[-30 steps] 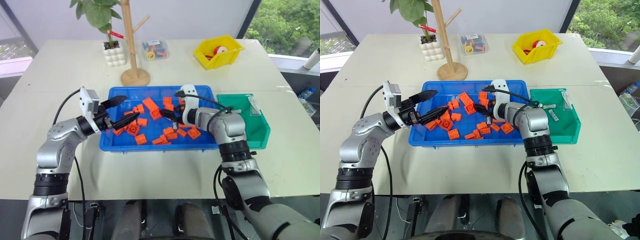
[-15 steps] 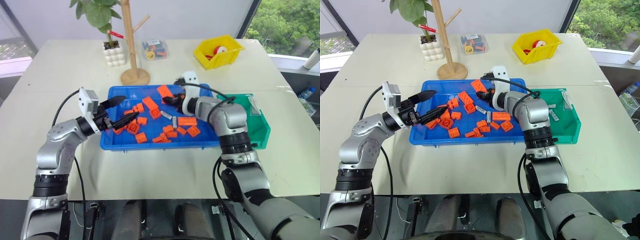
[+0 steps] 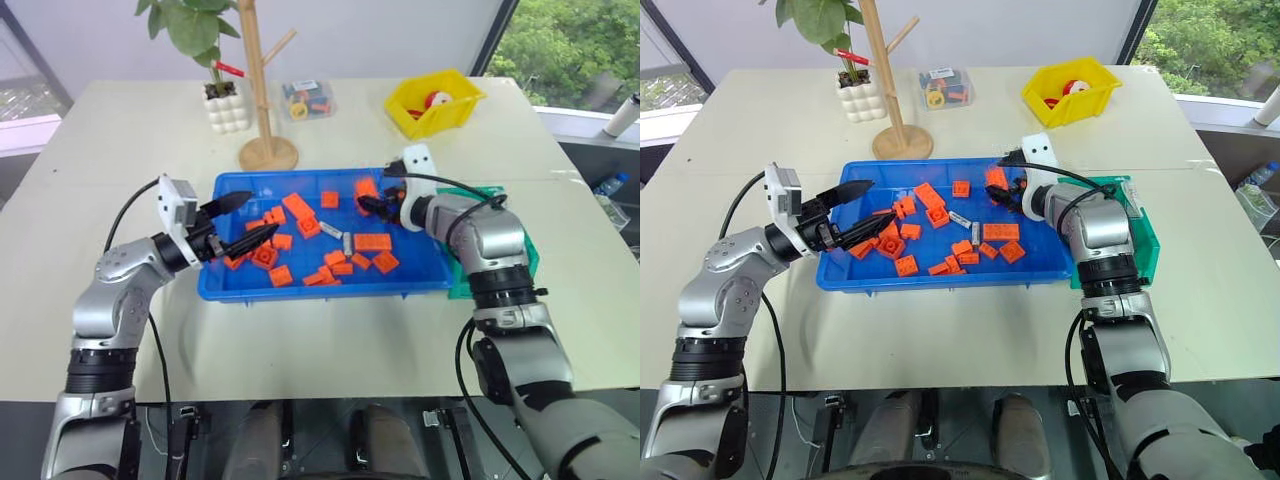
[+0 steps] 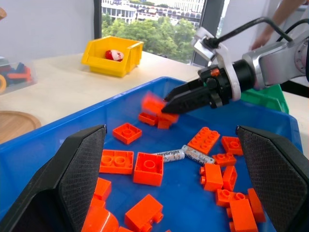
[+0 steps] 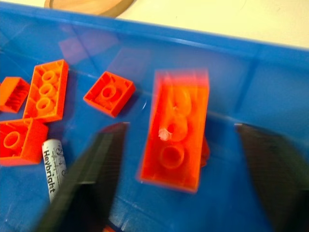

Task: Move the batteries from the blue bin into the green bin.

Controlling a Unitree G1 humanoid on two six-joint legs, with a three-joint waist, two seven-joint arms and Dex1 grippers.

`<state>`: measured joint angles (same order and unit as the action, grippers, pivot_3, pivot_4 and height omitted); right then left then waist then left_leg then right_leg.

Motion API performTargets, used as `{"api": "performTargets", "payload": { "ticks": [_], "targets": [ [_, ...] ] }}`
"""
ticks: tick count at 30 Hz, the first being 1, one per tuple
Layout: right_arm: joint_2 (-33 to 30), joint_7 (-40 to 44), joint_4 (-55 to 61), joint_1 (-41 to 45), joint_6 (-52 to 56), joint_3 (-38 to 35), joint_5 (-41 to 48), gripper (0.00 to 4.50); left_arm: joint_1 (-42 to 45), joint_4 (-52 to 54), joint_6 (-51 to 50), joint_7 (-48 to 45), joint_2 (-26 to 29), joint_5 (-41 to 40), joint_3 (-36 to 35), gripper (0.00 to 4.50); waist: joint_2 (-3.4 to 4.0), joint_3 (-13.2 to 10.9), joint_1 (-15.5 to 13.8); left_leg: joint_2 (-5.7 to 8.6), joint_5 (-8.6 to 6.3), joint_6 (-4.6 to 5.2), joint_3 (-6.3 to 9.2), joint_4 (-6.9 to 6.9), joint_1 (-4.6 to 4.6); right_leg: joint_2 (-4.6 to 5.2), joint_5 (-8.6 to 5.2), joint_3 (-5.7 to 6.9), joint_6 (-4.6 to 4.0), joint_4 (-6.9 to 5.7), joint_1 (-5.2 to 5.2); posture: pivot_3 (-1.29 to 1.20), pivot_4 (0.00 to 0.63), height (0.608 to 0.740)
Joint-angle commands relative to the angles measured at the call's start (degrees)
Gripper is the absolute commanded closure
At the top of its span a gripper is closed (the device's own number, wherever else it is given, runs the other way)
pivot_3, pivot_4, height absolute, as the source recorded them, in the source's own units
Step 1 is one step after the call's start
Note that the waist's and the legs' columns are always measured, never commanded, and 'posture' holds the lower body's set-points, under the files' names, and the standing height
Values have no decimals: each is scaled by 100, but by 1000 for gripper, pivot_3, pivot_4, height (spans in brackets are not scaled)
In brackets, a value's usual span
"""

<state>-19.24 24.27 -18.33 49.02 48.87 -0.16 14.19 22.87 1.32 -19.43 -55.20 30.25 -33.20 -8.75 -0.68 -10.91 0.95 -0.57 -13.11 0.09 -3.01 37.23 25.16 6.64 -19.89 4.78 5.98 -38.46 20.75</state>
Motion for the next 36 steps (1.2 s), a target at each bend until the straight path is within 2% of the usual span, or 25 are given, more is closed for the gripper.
{"api": "performTargets", "payload": {
  "ticks": [1,7,20,27,33,36],
  "targets": [
    [-132,115,195,80,-118,71,-97,51,102,145,41,-63,83,-112,-138,0,0,0,-15,0,0,0,1,1,0,0,0,0,0,0,-2,0,150,739],
    [-304,636,697,204,-185,274,-24,51,55,154,21,-100,160,-125,-162,0,0,0,-12,2,0,0,1,1,1,2,0,0,0,0,0,0,150,739],
    [-179,1406,1864,-494,344,903,358,51,-293,609,-194,-58,352,-298,-269,0,0,0,-23,2,0,0,4,2,1,2,0,0,0,1,-1,0,150,739],
    [-102,1509,1338,-480,-117,1170,148,51,-433,854,-276,123,329,-384,-321,0,0,0,-14,2,0,0,4,1,1,2,0,0,0,1,0,0,150,739],
    [58,1666,316,-240,-856,1484,-251,51,-485,979,-300,249,319,-428,-357,0,0,0,-9,2,0,0,4,2,1,1,0,0,0,1,0,0,150,739],
    [164,1716,-123,-70,-1151,1522,-405,849,-520,1037,-310,295,341,-462,-361,0,0,0,-4,1,0,0,4,2,1,1,0,0,0,1,0,0,150,739]
  ]
}}
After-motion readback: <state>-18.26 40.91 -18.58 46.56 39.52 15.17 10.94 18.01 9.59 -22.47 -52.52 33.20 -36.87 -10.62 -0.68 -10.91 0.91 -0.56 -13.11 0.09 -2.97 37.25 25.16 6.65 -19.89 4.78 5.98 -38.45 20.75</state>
